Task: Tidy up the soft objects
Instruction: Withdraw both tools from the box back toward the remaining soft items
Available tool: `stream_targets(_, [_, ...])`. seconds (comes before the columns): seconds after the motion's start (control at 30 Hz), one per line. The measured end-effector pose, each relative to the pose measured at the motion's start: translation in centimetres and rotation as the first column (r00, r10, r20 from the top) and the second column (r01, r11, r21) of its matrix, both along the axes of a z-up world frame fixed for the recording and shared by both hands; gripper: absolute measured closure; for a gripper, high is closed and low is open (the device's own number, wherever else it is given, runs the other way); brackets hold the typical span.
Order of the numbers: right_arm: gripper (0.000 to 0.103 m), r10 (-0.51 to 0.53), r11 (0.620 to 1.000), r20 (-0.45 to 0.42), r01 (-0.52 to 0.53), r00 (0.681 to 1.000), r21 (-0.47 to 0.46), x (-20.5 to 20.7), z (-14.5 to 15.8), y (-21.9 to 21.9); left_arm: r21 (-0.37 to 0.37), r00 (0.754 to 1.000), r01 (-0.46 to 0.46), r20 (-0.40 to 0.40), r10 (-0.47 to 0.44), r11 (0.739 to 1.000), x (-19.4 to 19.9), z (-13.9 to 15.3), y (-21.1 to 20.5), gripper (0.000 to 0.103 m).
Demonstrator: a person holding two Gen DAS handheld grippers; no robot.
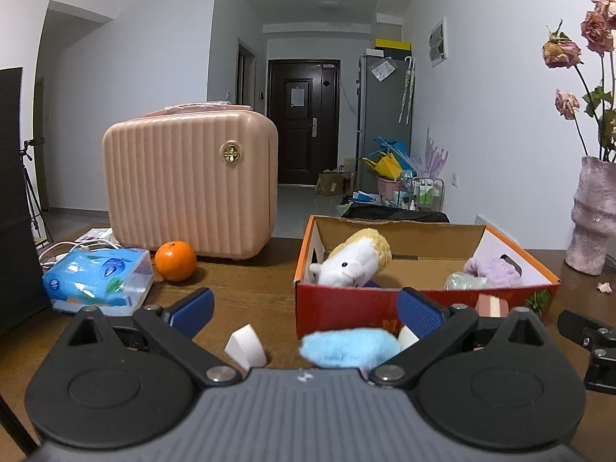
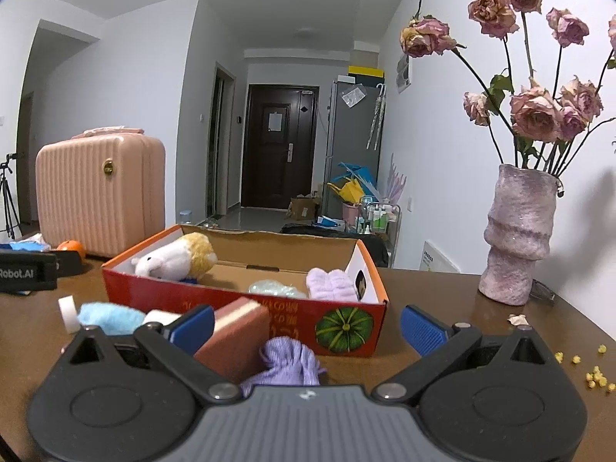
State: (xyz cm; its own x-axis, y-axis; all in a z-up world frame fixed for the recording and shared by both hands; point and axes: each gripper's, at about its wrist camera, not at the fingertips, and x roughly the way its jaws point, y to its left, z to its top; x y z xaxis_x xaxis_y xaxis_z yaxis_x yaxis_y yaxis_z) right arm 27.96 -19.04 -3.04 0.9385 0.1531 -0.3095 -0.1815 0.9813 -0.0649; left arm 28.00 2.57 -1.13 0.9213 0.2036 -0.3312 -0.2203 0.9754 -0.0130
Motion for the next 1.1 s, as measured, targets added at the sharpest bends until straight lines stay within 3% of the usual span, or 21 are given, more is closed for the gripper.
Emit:
stream_targets(0.5, [0.0,-0.007,1.0,-0.024,0.007,1.0,0.004,-5.5,-0.4,-1.2,0.01,0.999,0.021,-0.027,-0.02,1.0,-5.5,-0.5,0.4,0.0])
stream_targets(1.1, [0.0,-0.009,1.0,-0.039,0.009,0.999,0.007,-8.3,-0.7,-1.4,-0.018,0.996,0.063,-0.069,-0.064,0.998,-8.3,-1.0,1.2,0.0])
